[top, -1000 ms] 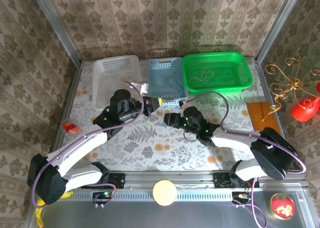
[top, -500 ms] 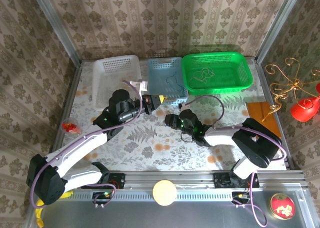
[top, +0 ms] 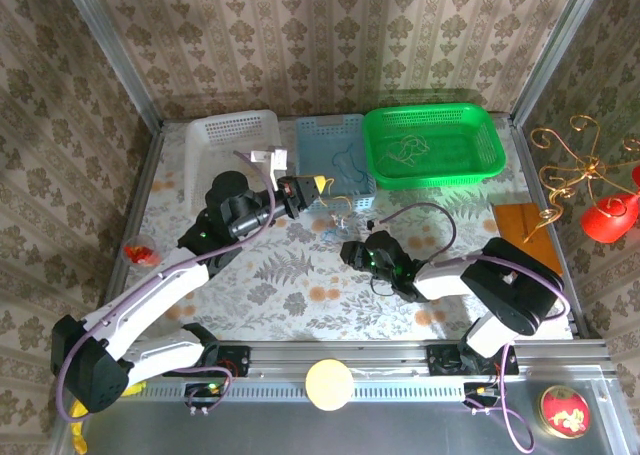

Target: Untangle the cables

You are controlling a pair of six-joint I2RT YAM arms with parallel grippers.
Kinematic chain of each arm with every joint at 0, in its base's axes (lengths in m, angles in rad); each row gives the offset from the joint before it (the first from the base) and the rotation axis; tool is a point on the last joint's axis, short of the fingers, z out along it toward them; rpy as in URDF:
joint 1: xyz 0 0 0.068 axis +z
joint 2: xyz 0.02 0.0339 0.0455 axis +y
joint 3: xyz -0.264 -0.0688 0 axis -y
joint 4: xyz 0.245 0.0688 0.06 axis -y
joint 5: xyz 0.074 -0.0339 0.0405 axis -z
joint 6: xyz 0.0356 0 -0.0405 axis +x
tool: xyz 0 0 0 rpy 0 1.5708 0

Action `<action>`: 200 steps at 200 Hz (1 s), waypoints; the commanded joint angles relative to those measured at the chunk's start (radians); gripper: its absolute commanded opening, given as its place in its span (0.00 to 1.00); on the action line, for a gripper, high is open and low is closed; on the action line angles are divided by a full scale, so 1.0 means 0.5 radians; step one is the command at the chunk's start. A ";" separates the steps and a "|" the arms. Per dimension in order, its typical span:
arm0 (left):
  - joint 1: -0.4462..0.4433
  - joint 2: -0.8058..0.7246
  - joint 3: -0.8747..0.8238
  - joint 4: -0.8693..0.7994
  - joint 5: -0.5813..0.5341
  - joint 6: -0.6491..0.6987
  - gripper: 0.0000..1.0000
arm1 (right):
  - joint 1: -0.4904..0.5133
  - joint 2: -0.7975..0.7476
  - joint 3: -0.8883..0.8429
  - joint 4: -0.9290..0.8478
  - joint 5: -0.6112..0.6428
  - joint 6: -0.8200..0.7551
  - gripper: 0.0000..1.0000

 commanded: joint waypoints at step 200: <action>0.005 -0.020 -0.012 0.150 0.032 -0.100 0.00 | 0.053 -0.974 0.209 -0.268 -0.053 -0.501 0.63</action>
